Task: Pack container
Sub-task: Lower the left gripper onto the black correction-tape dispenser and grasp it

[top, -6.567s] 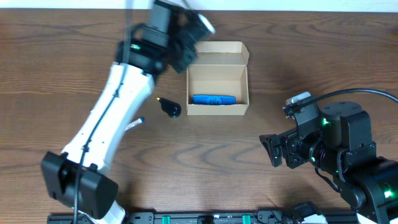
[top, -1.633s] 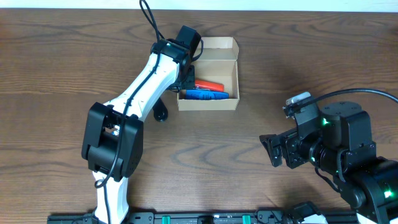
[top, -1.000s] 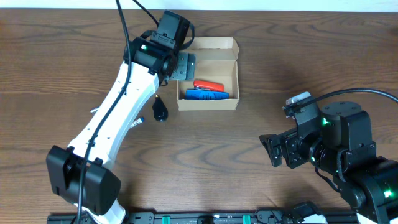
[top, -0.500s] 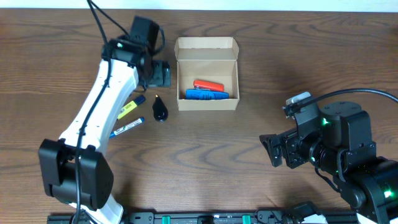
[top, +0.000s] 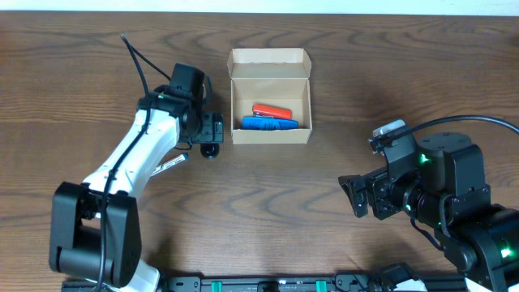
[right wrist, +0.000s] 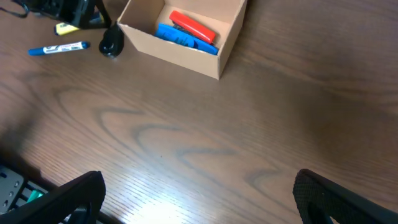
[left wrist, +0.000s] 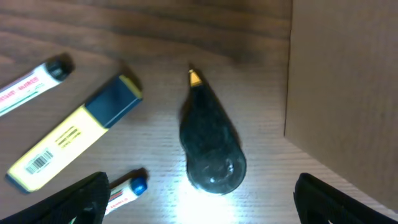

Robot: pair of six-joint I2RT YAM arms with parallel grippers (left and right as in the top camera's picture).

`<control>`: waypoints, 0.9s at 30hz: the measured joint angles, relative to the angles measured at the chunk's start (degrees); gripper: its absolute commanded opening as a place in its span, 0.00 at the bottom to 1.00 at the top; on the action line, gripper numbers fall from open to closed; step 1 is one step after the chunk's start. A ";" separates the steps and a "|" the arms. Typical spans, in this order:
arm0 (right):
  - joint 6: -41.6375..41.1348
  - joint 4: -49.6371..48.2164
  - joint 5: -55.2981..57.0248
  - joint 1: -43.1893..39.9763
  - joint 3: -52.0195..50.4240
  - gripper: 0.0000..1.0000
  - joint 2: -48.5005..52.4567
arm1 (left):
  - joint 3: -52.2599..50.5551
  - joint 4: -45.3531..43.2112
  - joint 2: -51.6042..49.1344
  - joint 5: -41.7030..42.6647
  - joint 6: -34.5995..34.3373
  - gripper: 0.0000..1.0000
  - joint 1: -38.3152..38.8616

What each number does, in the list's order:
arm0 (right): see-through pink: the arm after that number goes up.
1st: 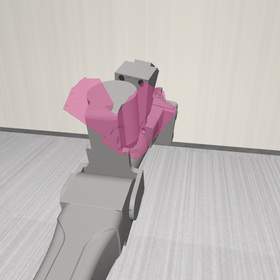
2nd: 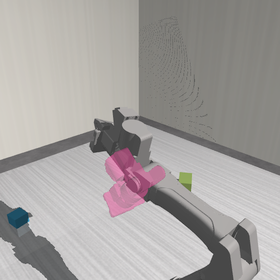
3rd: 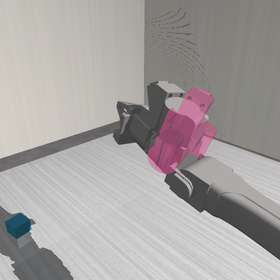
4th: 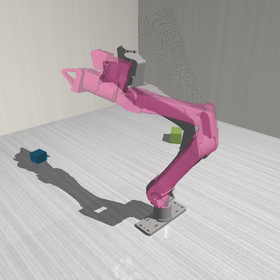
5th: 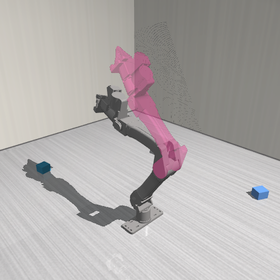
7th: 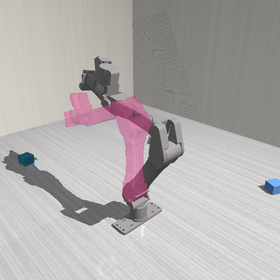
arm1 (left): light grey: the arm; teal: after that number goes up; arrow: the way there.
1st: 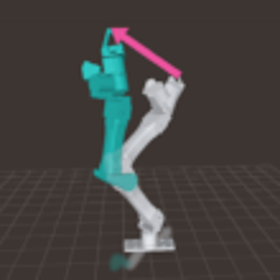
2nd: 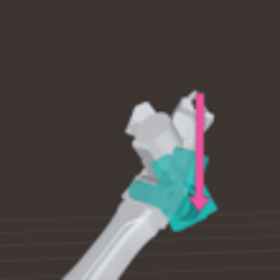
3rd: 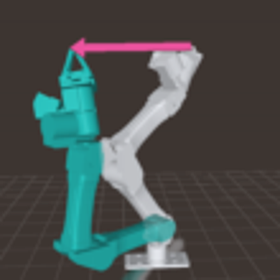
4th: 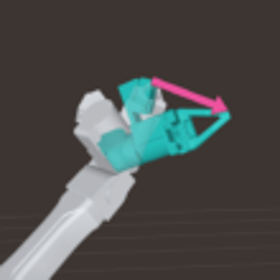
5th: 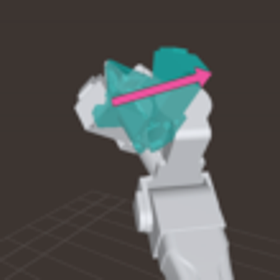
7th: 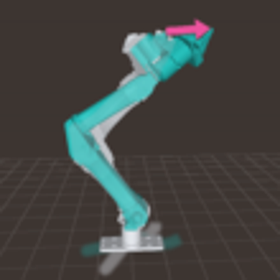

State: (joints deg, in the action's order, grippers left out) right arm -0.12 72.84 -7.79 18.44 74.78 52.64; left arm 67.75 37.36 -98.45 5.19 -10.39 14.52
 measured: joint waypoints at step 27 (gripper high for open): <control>0.00 0.00 0.00 0.00 0.00 0.99 0.00 | -11.50 -17.25 -0.20 -1.27 -0.98 1.00 4.50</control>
State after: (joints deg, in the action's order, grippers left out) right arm -0.12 72.84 -7.79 18.44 74.78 52.64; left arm 56.25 20.12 -98.65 3.92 -11.38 19.03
